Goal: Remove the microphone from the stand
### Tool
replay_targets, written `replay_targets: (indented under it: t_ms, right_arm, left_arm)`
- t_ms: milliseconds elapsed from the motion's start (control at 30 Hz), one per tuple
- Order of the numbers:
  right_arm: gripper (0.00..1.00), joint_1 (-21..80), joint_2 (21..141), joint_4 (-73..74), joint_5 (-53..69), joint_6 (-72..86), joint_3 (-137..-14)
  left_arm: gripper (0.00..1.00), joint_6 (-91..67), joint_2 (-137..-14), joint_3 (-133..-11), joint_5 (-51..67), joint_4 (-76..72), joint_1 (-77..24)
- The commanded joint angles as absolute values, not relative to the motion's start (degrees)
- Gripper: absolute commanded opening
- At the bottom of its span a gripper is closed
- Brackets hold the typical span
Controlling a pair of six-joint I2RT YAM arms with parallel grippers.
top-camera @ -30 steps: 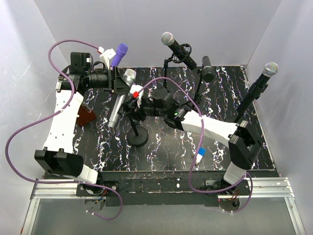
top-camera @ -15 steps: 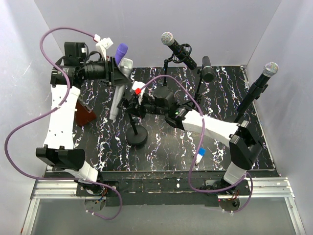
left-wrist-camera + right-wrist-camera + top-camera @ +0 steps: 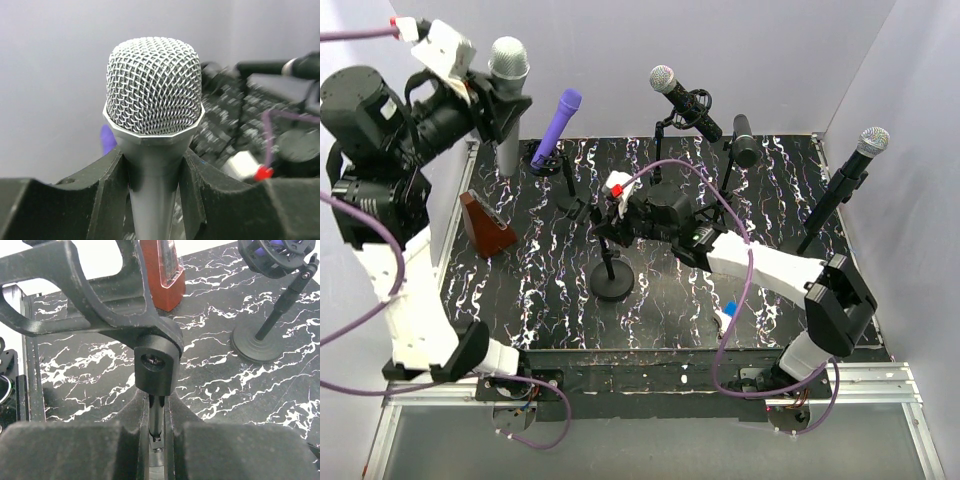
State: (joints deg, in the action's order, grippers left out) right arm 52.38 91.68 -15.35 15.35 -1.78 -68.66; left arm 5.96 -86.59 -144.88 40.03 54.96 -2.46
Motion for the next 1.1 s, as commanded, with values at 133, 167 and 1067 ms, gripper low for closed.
replay_targets:
  t_ms: [133,167,1067]
  right_arm:
    - [0.32,51.77,84.47,-9.59,13.97,-5.71,-66.88]
    - [0.41,51.77,83.59,-8.62,14.5,-5.8,-66.97]
    - [0.87,51.77,71.9,17.75,14.77,-13.62,-77.25]
  left_arm:
    - [0.0,31.19,-78.05,-122.37,1.61,80.31,-2.2]
    - [0.0,30.94,-76.92,-119.39,-1.55,82.07,-2.2]
    - [0.0,15.39,-60.63,-44.74,-20.83,46.68,-1.67]
